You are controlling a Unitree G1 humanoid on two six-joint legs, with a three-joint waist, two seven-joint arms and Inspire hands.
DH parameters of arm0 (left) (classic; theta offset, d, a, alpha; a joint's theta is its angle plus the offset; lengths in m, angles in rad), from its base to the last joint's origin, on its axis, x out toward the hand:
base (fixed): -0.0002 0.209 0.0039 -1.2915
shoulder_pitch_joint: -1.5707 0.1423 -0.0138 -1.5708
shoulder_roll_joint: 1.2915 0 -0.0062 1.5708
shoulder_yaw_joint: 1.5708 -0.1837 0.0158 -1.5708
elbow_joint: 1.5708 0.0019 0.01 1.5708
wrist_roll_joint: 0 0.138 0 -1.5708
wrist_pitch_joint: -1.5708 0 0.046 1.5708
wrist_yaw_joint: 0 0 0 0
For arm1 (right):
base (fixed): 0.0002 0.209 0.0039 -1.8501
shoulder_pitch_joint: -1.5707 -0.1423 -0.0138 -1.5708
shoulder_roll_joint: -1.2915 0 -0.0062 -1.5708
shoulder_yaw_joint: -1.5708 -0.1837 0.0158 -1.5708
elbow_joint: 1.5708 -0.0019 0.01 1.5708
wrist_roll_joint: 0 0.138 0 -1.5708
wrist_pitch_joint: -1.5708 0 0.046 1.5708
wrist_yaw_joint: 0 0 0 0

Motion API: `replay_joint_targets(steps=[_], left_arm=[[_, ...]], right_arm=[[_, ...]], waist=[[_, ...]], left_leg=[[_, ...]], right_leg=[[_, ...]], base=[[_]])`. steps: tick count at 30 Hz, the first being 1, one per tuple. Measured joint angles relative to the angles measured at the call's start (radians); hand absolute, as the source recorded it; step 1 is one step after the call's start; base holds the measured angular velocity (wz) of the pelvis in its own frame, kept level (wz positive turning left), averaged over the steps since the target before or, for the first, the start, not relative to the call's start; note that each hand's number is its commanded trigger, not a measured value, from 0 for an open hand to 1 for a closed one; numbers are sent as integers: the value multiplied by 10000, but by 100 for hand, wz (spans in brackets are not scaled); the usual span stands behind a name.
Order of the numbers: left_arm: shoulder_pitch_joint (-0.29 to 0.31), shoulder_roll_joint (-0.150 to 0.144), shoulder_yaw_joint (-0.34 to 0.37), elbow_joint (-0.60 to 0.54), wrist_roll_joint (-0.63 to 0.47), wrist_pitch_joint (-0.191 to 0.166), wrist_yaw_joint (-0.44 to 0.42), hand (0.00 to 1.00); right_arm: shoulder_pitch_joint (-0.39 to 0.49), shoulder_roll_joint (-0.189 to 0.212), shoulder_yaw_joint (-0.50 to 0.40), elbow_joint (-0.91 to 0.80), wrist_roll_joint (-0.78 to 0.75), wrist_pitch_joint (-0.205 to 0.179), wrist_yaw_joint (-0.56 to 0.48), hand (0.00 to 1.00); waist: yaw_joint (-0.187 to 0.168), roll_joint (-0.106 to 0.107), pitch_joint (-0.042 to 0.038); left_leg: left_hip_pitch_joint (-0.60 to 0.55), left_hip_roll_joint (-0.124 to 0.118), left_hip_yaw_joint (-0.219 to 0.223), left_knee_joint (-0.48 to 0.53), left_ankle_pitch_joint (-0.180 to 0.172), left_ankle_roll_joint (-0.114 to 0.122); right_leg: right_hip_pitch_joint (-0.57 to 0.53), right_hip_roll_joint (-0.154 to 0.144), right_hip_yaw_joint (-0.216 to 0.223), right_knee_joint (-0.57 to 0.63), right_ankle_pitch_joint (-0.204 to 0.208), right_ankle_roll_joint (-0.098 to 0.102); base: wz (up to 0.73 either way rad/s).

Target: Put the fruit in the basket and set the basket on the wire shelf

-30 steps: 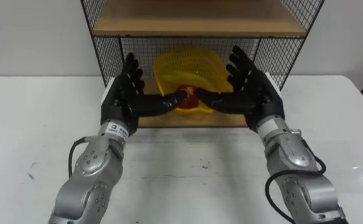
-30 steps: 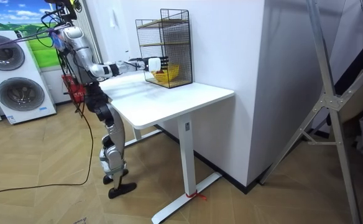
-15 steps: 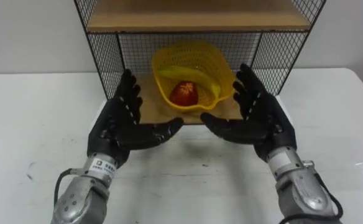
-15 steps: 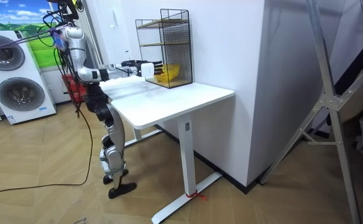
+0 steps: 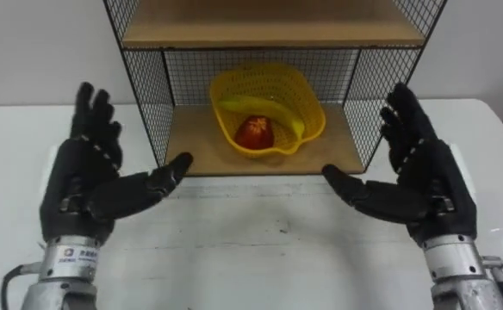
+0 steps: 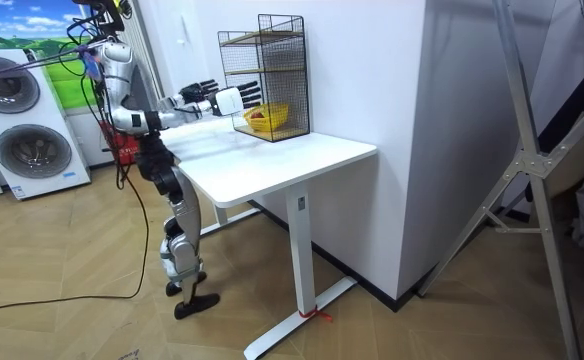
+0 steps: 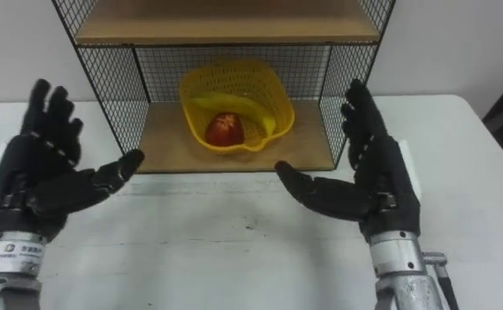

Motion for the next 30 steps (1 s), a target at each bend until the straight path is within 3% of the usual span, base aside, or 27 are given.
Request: replay_joint_targets(steps=[2, 5, 7, 9, 11, 13, 14, 15, 17, 20, 21, 22, 23, 27, 30], left_arm=[[-3, -20, 696, -247, 539, -610, 1020, 0], [18, -19, 1812, -656, 1672, -928, 2311, 0], [-31, 38, 2532, -862, 2208, -1180, 3207, 0], [-57, 197, 3510, -1048, 2646, -1379, 4068, 0], [-119, 727, 5081, -1059, 2812, -1581, 5312, 0], [-256, 1234, 6161, -1060, 2782, -1659, 6350, 0], [-311, 1560, 6803, -1055, 2776, -1782, 6942, 0], [-321, 1723, 7145, -1030, 2675, -1866, 7232, 0], [-283, 2240, 8306, -868, 1560, -2071, 8162, 0], [-45, 2882, 9153, 148, 34, -1958, 9101, 0], [99, 2934, 9369, 746, -418, -1878, 9349, 0], [180, 2938, 9406, 1077, -685, -1804, 9427, 0], [424, 2925, 9422, 1717, -1485, -1556, 9537, 0], [622, 2924, 9404, 4325, -4013, -840, 9720, 0], [652, 2941, 9358, 6446, -5094, -520, 9672, 0]], right_arm=[[7, 0, -531, -147, -525, -324, -977, 0], [17, 6, -1500, -558, -1157, -714, -2139, 0], [-8, -75, -2213, -1022, -1369, -780, -2944, 0], [-158, -357, -3047, -1129, -1480, -1118, -3784, 0], [-287, -1021, -4319, -1142, -1479, -1266, -4996, 0], [-429, -1581, -5165, -1141, -1365, -1300, -5826, 0], [-442, -1764, -5719, -1139, -1358, -1488, -6295, 0], [-416, -1796, -6052, -1117, -1330, -1588, -6526, 0], [-413, -2146, -7170, -856, -900, -1644, -7418, 0], [-318, -2705, -8140, -81, 248, -1478, -8429, 0], [-245, -2765, -8421, 526, 658, -1418, -8684, 0], [-204, -2766, -8575, 899, 843, -1339, -8778, 0], [-145, -2762, -8721, 1629, 1319, -1034, -8954, 0], [270, -2754, -8885, 4434, 3398, -4, -9452, 0], [480, -2752, -8998, 6100, 4730, 224, -9439, 0]], waist=[[36, 56, 12], [182, 136, -6], [240, 180, -30], [285, 172, -30], [309, 171, -25], [334, 178, -21], [387, 179, -10], [383, 48, 54], [391, 23, 23], [395, 28, 34], [380, 3, 18], [372, 54, 53], [425, -35, 2], [483, -60, -3], [481, -41, -31]], left_leg=[[3, -3, -2, -8, 1, 1], [2, -17, -45, -29, 14, -14], [1, -25, -117, -32, 24, -25], [25, -21, -121, -52, 39, -48], [18, -2, -121, -50, 42, -56], [14, 4, -122, -50, 42, -59], [9, 4, -122, -48, 39, -62], [-2, -3, -137, -47, 38, -63], [-169, -52, -215, 6, 38, -64], [-425, -110, -318, 159, 32, -60], [-505, -108, -320, 152, 33, -59], [-533, -108, -334, 153, 33, -58], [-554, -131, -380, 150, 34, -57], [-635, -170, -409, 193, 11, -24], [-879, -209, -495, 308, -18, 3]], right_leg=[[-2, -1, -5, -6, 1, 1], [-5, -1, -20, -11, 0, 1], [13, -5, -90, -5, 0, 1], [25, 6, -87, -15, 0, 1], [9, 17, -87, -10, -2, -2], [2, 24, -72, -5, -6, -5], [2, 23, -69, -19, -15, -17], [-11, 18, -75, -15, -26, -26], [-206, -17, -88, 20, -90, -28], [-384, -47, -107, 89, -149, -27], [-513, -54, -93, 167, -157, -30], [-520, -64, -98, 183, -169, -31], [-514, -101, -150, 186, -180, -25], [-620, -144, -204, 366, -265, 12], [-850, -197, -336, 545, -316, 31]], base=[[0], [2], [8], [0], [0], [0], [0], [5], [7], [8], [6], [5], [7], [3], [6]])
